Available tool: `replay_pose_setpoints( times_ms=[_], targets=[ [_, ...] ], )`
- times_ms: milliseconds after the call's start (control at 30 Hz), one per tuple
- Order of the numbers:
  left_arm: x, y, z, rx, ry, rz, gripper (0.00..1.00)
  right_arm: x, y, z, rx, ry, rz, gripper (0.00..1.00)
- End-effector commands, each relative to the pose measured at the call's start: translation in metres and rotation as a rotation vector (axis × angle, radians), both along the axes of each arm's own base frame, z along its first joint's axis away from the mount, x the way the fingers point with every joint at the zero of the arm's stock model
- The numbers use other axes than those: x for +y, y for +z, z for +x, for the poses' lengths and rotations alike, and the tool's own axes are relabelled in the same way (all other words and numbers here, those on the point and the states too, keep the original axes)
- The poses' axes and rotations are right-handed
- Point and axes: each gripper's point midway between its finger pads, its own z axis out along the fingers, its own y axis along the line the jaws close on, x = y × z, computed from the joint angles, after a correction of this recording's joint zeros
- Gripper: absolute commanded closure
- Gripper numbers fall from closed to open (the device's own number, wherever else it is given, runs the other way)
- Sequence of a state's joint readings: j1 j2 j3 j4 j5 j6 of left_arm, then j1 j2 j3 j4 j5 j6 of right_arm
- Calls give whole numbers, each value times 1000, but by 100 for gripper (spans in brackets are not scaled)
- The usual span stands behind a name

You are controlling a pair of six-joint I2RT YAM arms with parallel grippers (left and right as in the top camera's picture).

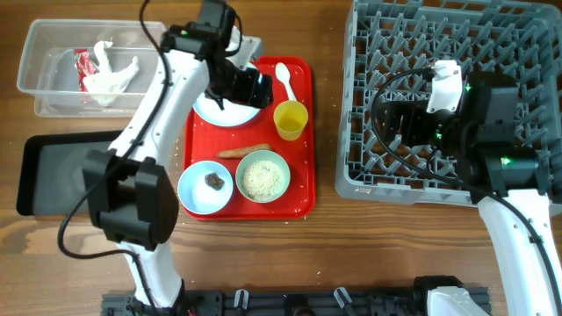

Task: Sort waste into correct bins and load items into the dishwasher rack
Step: 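Grasp the yellow cup with left gripper and lift toward right gripper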

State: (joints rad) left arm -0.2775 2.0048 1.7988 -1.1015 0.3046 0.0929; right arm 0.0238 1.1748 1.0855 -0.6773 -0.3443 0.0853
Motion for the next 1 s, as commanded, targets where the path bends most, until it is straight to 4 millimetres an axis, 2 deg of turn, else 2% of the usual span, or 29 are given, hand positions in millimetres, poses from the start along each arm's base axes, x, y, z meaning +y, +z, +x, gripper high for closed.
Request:
replay_pose_setpoints(
  times_ms=[0, 100, 167, 233, 267, 300, 367, 400, 500, 533, 600, 667, 700, 767, 867, 967],
  targets=[
    [-25, -31, -8, 36, -87, 33, 7, 5, 7, 2, -3, 2, 32, 0],
    [-39, -56, -11, 74, -117, 46, 11, 5, 4, -1, 14, 2, 31, 0],
    [-40, -74, -10, 99, -117, 54, 23, 5, 2, -2, 25, 2, 31, 0],
    [-41, -83, -7, 113, -87, 52, 42, 5, 2, -2, 25, 1, 31, 0],
    [-42, -84, -3, 113, -53, 47, 64, 5, 2, -3, 26, 1, 31, 0],
    [-43, -84, -1, 112, -21, 40, 67, 5, 2, -2, 26, 1, 31, 0],
    [-46, -83, 4, 108, 23, 27, 83, 5, 2, -3, 26, 2, 31, 0],
    [-47, -83, 5, 111, 40, 22, 96, 5, 2, -3, 27, 0, 33, 0],
    [-54, -75, 2, 150, 85, -47, 96, 5, 3, -1, 33, -23, 58, 0],
    [-62, -62, 0, 177, 73, -147, 96, 10, 7, 0, 23, -11, 90, 0],
    [-78, -8, -2, 221, 31, -454, 96, 30, 22, 2, -24, 89, 176, 0],
    [-76, 31, -1, 238, 2, -655, 96, 43, 29, 5, -48, 161, 230, 0],
    [-70, 58, -2, 264, -18, -798, 96, 52, 29, 9, -55, 214, 266, 0],
    [-55, 94, -3, 309, -48, -1013, 96, 70, 29, 13, -78, 355, 333, 0],
    [-44, 124, -6, 342, -90, -1179, 96, 102, 44, 11, -156, 641, 513, 0],
    [-49, 128, -11, 369, -103, -1198, 96, 112, 46, 22, -175, 734, 613, 0]
  ],
)
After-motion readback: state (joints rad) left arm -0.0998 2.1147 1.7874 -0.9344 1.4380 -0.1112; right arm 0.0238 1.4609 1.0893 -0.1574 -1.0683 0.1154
